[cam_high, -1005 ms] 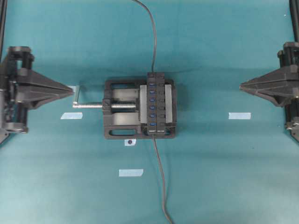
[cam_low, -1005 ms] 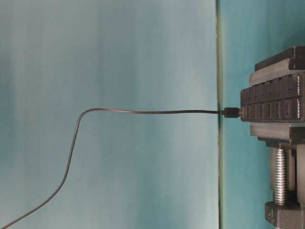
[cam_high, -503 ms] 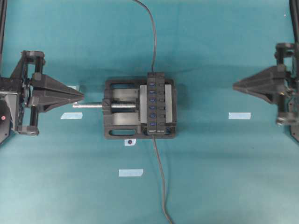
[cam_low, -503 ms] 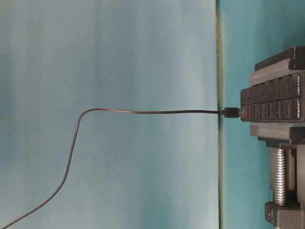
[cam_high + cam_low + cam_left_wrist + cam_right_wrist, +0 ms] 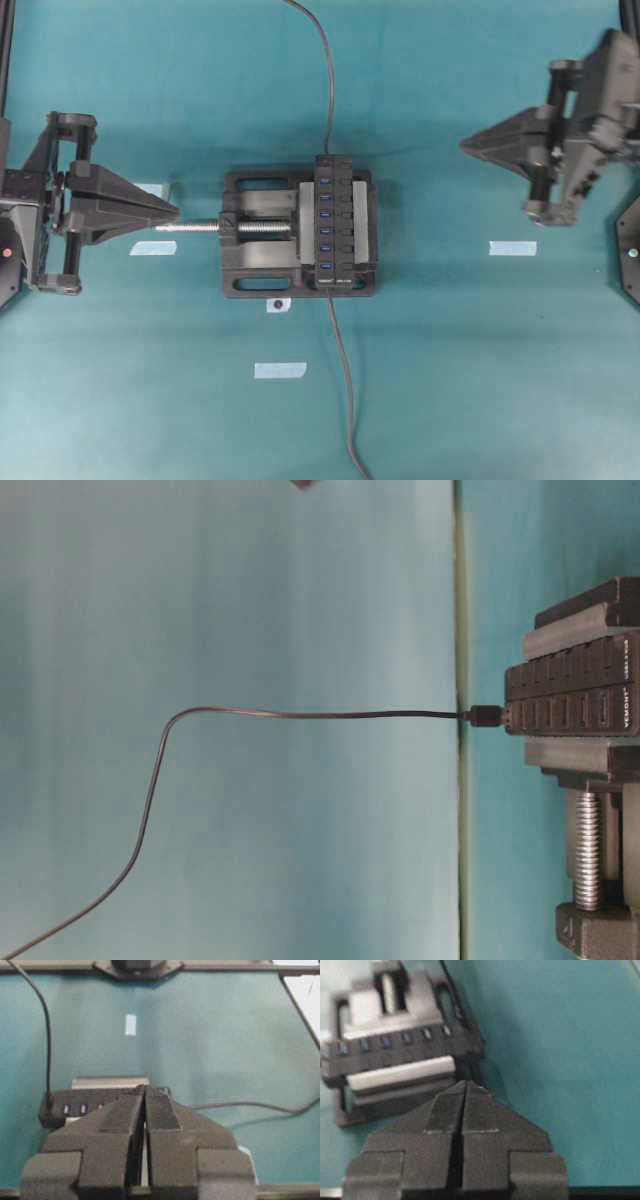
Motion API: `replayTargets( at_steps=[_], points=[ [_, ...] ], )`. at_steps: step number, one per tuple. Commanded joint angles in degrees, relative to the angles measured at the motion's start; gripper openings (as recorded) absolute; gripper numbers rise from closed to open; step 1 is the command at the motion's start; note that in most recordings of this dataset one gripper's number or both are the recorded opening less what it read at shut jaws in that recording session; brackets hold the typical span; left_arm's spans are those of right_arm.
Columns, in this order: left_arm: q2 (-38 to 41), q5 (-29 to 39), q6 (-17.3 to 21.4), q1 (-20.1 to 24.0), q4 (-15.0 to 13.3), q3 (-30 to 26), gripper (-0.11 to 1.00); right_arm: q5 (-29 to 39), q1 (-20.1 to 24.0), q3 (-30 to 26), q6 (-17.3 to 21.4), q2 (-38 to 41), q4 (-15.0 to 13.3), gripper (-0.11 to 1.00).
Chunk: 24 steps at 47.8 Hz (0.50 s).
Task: Insert the USB into the front port of the fixed hub.
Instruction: 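Raise the right arm and swing it toward the clamped hub, then lower the open right gripper over the black cable at the hub's front port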
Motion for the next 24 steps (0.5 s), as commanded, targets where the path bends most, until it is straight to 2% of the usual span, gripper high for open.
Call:
replayTargets(
  at_steps=[1,24],
  points=[
    [-0.18,-0.18,0.0,-0.09,0.09,-1.49,0.0,-0.53,-0.18,-2.81,-1.41,2.29,-0.09,-0.06],
    [-2.64,1.14,0.0,-0.09,0.09,-1.05,0.0,-4.22,-0.18,-11.43,-5.27,18.81,-0.09,-0.06]
  ],
)
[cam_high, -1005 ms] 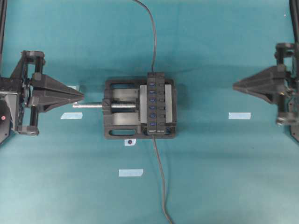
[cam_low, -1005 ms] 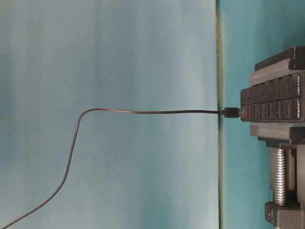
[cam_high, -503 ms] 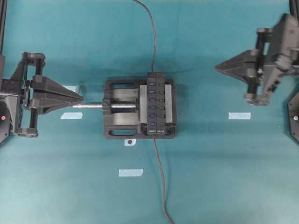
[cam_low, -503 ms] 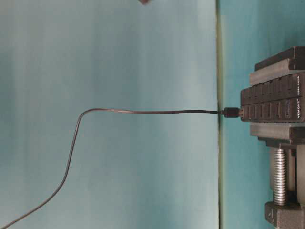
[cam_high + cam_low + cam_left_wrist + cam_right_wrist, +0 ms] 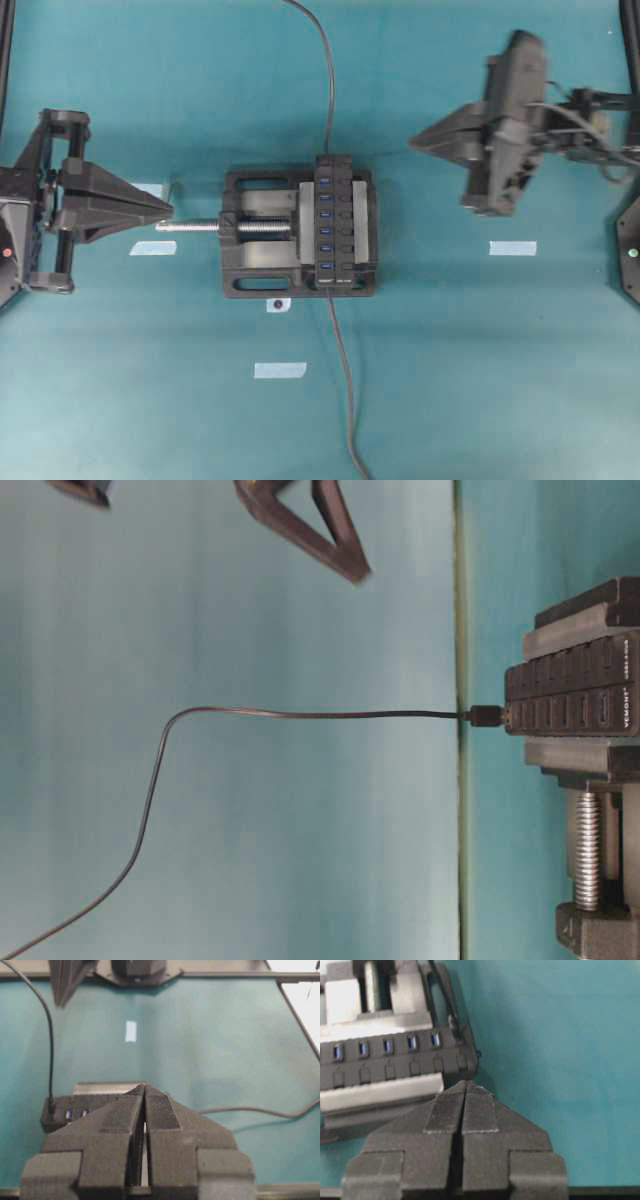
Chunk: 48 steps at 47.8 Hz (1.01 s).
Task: Insert the USB into the front port of the fixed hub.
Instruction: 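Lower the open right gripper over the black cable at the hub's front port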
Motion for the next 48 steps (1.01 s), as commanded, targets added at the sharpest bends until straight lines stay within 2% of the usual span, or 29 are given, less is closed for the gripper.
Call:
replayTargets(
  at_steps=[1,31,48],
  points=[
    [-0.35,0.26,0.0,-0.09,0.09,-0.97,0.0,-0.97,-0.09,-2.72,-0.97,2.29,-0.09,-0.06],
    [-2.9,2.46,0.0,-0.09,0.09,-0.26,0.0,-0.88,-0.09,-10.9,-0.79,15.82,-0.09,-0.06],
    [-4.83,2.9,0.0,-0.09,0.09,0.79,0.0,-0.79,-0.35,-11.25,-0.7,16.17,-0.09,-0.04]
  ],
)
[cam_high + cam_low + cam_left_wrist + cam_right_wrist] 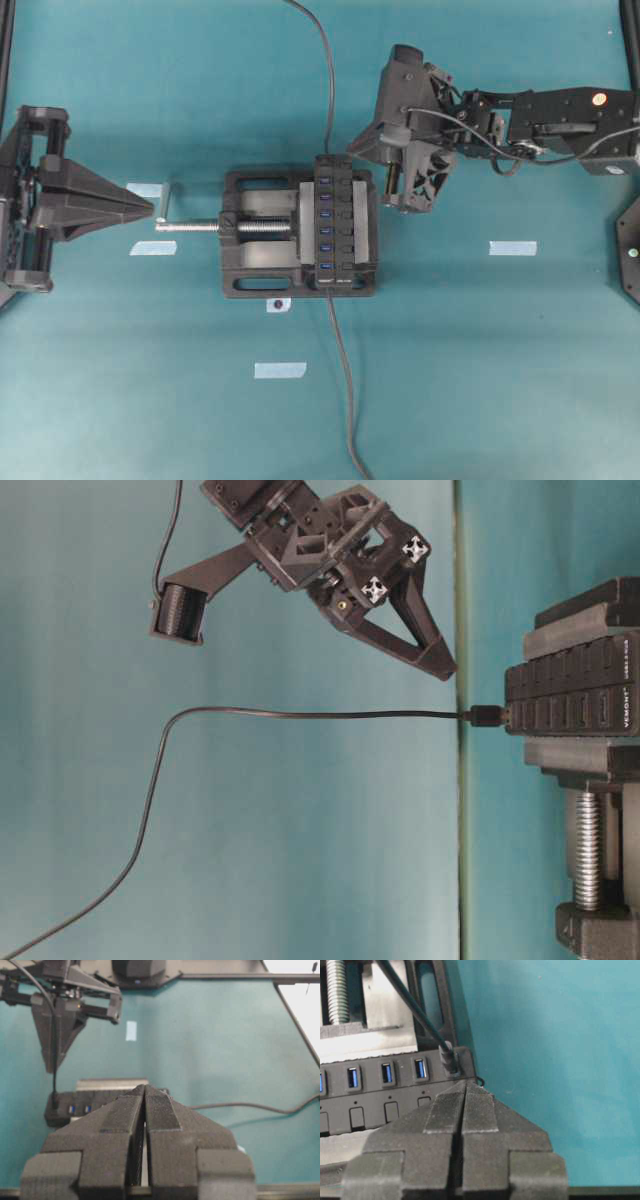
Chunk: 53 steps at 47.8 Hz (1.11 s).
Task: Insert the USB into the front port of the fixed hub.
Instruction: 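Lower the open right gripper over the black cable at the hub's front port, then close the right gripper on the black cable just behind the USB plug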
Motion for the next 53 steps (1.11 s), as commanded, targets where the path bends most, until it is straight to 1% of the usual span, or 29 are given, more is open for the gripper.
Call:
replayTargets(
  at_steps=[1,6,10,12,14,18,26,28,30,40,53],
  points=[
    [-0.26,-0.18,0.0,-0.09,0.09,-0.44,0.0,-0.26,-0.09,-1.23,-0.26,-0.7,-0.09,-0.04],
    [-0.44,-0.18,-0.09,-0.09,0.09,-0.35,0.0,-0.44,0.0,-1.32,-0.26,-0.62,-0.09,-0.01],
    [-0.62,-0.18,-0.09,-0.09,0.09,-0.35,0.0,-0.62,0.35,-1.76,-0.26,-0.44,-0.09,0.04],
    [-0.62,-0.18,-0.09,-0.09,0.09,-0.26,0.0,-0.62,0.53,-2.11,-0.26,-0.35,0.0,0.08],
    [-0.62,-0.18,-0.09,-0.09,0.09,-0.18,0.0,-0.62,0.88,-2.64,-0.35,0.0,0.0,0.14],
    [-0.62,-0.18,-0.09,-0.09,0.09,-0.18,0.0,-0.53,1.49,-3.25,-0.62,0.62,-0.09,0.32],
    [-0.53,-0.18,0.0,-0.09,0.09,0.0,0.0,0.0,2.02,-4.66,-0.44,2.72,-0.09,0.78],
    [-0.62,-0.18,0.0,-0.09,0.09,0.09,0.0,0.18,2.02,-4.92,-0.44,2.99,-0.09,0.85],
    [-0.62,-0.18,-0.09,-0.09,0.09,0.09,0.0,0.18,2.11,-5.36,-0.44,3.34,-0.09,0.86],
    [-0.62,-0.18,-0.09,-0.09,0.18,0.18,0.0,0.26,1.93,-7.56,-0.62,5.19,-0.09,0.78],
    [-1.14,-0.18,-0.18,-0.09,0.09,0.35,0.0,0.79,1.76,-8.53,-1.14,6.68,-0.09,0.78]
  ],
)
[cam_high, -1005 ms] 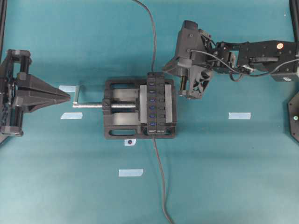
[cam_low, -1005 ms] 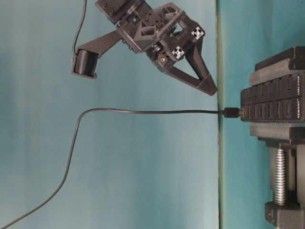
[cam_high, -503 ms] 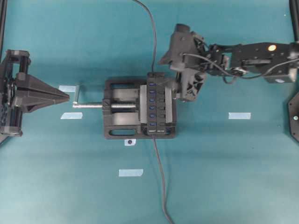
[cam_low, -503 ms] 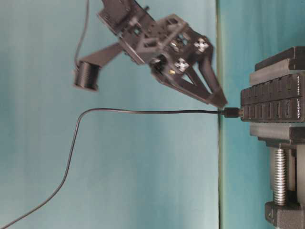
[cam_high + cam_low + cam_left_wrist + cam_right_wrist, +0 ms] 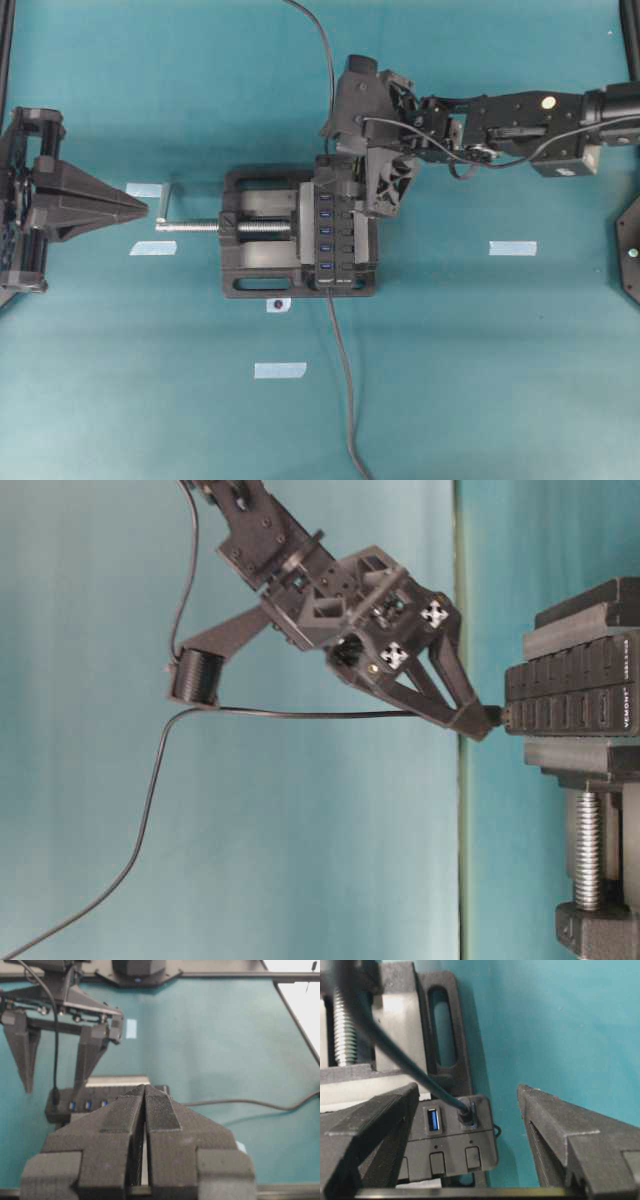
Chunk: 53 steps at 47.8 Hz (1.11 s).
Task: Insert the USB into the front port of the fixed hub.
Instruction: 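Close the right gripper on the black cable just behind the USB plug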
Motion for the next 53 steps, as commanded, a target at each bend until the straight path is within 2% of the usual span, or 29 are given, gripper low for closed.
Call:
replayTargets(
  at_steps=[1,11,15,21,31,34,42,53],
  points=[
    [-0.18,-0.35,-0.09,-0.09,0.09,-0.53,0.0,0.09,0.0,-1.32,-0.53,-0.7,-0.09,0.77],
    [-0.97,-0.35,-0.09,-0.09,0.09,-0.18,0.0,0.62,-0.18,-1.32,-0.62,-0.7,-0.09,0.76],
    [-1.14,-0.35,-0.09,-0.09,0.09,-0.09,0.0,0.7,-0.18,-1.41,-0.62,-0.7,-0.09,0.71],
    [-1.41,-0.35,-0.09,-0.09,0.09,-0.09,0.0,1.49,-0.18,-1.76,-0.53,-0.79,-0.09,0.54],
    [-1.41,-0.35,-0.09,-0.09,0.09,-0.18,0.0,6.42,-0.09,-3.69,-0.44,-1.05,-0.09,0.13],
    [-1.41,-0.35,-0.09,-0.09,0.18,-0.09,0.0,8.44,-0.09,-4.48,-0.53,-1.05,-0.09,0.07],
    [-1.67,-0.26,-0.09,-0.09,0.09,0.26,0.0,11.34,0.0,-5.54,-0.53,-1.14,-0.09,0.04],
    [-2.72,-0.35,-0.18,-0.09,0.18,0.62,0.0,9.05,0.18,-5.62,-0.26,-1.67,0.0,0.04]
  ],
)
